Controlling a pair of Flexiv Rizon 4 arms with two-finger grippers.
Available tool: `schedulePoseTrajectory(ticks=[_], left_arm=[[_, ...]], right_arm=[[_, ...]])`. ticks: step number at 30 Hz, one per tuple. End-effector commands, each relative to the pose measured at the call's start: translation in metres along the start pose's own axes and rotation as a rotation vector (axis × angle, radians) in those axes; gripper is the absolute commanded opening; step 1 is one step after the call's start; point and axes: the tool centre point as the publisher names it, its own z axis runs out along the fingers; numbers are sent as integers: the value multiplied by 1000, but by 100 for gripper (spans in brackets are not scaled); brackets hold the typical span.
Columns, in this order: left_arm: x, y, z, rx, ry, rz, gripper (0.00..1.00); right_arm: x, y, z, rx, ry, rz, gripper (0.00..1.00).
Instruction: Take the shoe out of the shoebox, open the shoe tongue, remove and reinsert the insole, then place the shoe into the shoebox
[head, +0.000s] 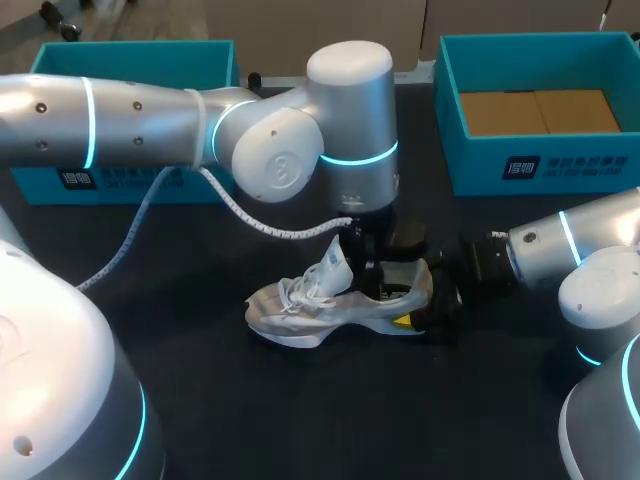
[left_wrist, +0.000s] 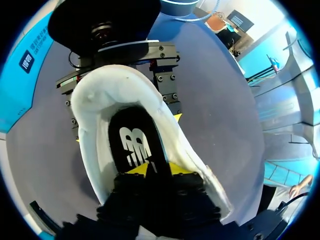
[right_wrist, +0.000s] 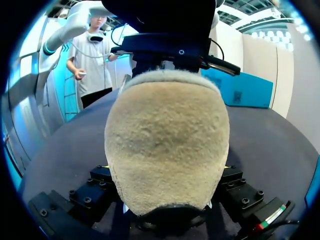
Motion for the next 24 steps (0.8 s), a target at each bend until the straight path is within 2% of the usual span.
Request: schedulePoseTrajectory(ticks=[1,8,10,11,17,24], left_arm=[[-2,1,4,-1,10,2,34],[-6,3,13,-16,14,-2,36],[-6,4,16,-18,12,-5,40],[-6,4,17,-18,8,-6,45],[-8,6,19,-46,-86,-19,47],[-10,6,22,-82,-216,-30,43]], right_arm=[[-2,-2,2,3,0,1,0],[-2,-2,2,3,0,1,0],[-2,-2,2,3,0,1,0],[-2,-2,2,3,0,1,0],[-2,-2,2,3,0,1,0],[-2,-2,2,3,0,1,0]])
